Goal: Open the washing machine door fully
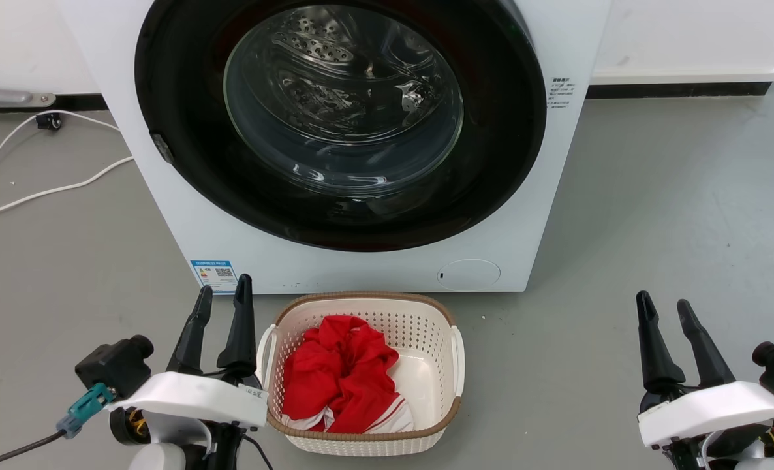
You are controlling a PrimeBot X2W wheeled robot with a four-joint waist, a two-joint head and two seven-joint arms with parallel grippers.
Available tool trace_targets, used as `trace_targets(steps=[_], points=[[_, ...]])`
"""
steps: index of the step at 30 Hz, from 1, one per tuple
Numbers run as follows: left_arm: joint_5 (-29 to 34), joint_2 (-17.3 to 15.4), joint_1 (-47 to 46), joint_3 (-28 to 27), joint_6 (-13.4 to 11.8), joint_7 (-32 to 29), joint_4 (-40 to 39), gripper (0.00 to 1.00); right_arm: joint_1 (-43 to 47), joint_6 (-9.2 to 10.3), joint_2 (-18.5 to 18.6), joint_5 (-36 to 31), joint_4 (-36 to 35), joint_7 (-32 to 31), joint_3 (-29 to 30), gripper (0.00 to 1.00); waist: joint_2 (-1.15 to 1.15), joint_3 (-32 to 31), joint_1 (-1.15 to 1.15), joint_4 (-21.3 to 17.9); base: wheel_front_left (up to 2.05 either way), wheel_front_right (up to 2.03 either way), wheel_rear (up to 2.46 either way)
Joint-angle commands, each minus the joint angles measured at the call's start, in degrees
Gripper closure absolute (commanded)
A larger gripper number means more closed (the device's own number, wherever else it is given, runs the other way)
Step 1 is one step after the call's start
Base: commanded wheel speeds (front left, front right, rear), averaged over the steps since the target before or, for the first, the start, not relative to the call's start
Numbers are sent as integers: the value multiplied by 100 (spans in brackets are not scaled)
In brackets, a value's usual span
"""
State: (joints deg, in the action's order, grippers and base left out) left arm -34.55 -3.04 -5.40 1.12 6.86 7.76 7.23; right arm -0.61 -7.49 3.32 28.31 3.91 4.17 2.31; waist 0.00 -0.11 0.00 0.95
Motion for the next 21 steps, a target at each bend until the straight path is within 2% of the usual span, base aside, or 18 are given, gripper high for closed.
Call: trace_targets(steps=[1, 21], points=[[346, -8, -140, 27, -28, 81, -57, 0, 33, 0, -14, -329, -137, 33, 9, 0, 0, 3, 0, 7, 0, 0, 0], [1606, -43, -171, 134, -145, 337, -52, 0, 134, 0, -30, -1434, -346, 120, 14, 0, 0, 5, 0, 29, 0, 0, 0]])
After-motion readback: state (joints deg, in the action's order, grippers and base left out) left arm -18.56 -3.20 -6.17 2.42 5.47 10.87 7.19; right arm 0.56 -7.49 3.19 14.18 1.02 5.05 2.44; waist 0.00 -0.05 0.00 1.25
